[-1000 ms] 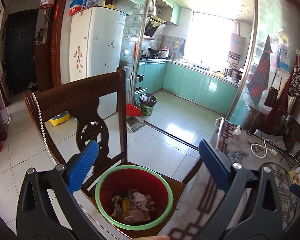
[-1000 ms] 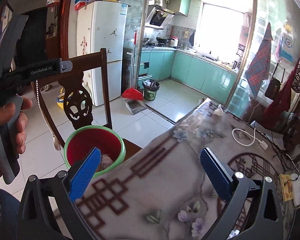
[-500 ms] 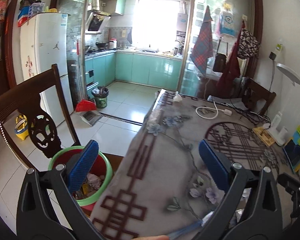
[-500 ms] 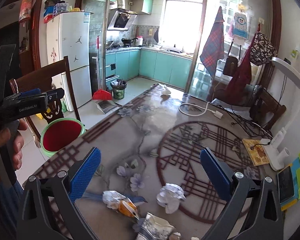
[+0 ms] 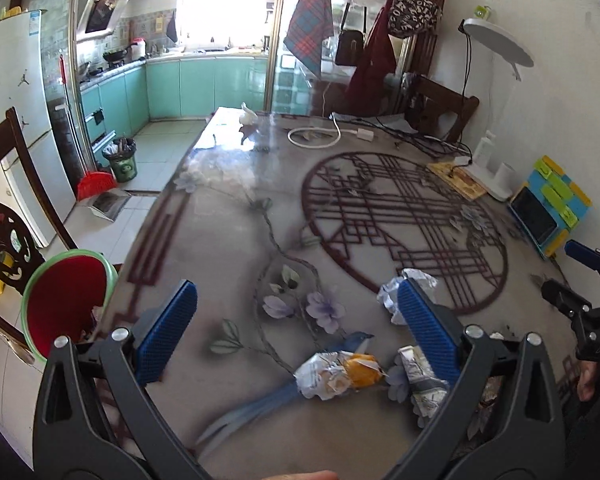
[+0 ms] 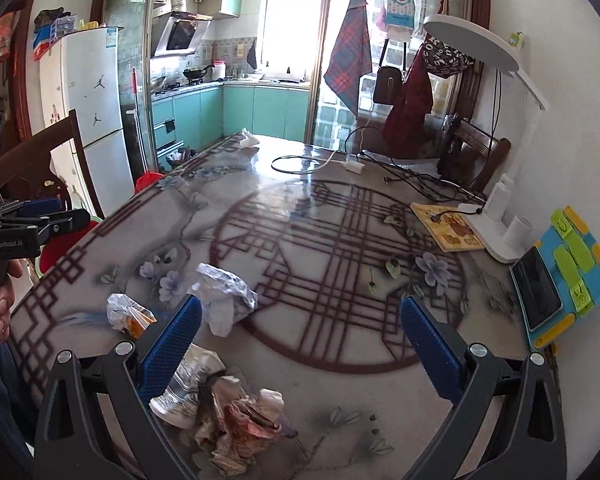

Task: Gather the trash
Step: 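Move both tools back over the table toward the remaining trash, then grasp the orange-and-white snack wrapper with the left tool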

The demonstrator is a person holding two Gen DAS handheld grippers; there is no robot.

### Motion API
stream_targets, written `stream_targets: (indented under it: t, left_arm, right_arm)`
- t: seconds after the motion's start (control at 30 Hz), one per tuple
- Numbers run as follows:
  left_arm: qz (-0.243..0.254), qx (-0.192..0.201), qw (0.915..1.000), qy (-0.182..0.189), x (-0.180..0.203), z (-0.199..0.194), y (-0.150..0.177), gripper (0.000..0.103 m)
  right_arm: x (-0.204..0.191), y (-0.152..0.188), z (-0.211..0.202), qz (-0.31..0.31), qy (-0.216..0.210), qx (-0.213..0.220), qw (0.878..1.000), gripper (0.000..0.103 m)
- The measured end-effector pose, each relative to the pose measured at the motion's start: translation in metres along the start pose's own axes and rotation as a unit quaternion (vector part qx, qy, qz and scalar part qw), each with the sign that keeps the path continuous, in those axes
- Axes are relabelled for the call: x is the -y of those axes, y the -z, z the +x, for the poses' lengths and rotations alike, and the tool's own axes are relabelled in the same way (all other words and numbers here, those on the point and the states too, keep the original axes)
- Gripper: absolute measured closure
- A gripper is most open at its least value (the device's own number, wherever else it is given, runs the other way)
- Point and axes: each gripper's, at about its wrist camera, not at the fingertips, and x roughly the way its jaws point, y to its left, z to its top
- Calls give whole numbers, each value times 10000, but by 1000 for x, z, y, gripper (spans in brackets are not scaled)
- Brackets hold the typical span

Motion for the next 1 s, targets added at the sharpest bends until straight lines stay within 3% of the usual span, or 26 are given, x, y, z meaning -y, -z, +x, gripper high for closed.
stream_targets:
  t: [0.33, 0.57, 0.8, 1.0]
  left_arm:
    - [456, -1147, 9923, 75, 34, 56, 36, 5]
    - [691, -1480, 9864, -168, 38, 82, 47, 5]
    - [725, -1774, 9813, -163, 40, 98, 56, 5]
    - [767, -1852, 9796, -106, 43, 102, 57, 25]
  right_arm:
    - [11, 16, 4, 227, -123, -60, 9996, 7]
    - [12, 17, 3, 283, -234, -53, 9993, 6]
    - [16, 18, 3, 364, -265, -51, 9990, 6]
    - [16, 19, 4, 367, -268, -62, 9989, 6]
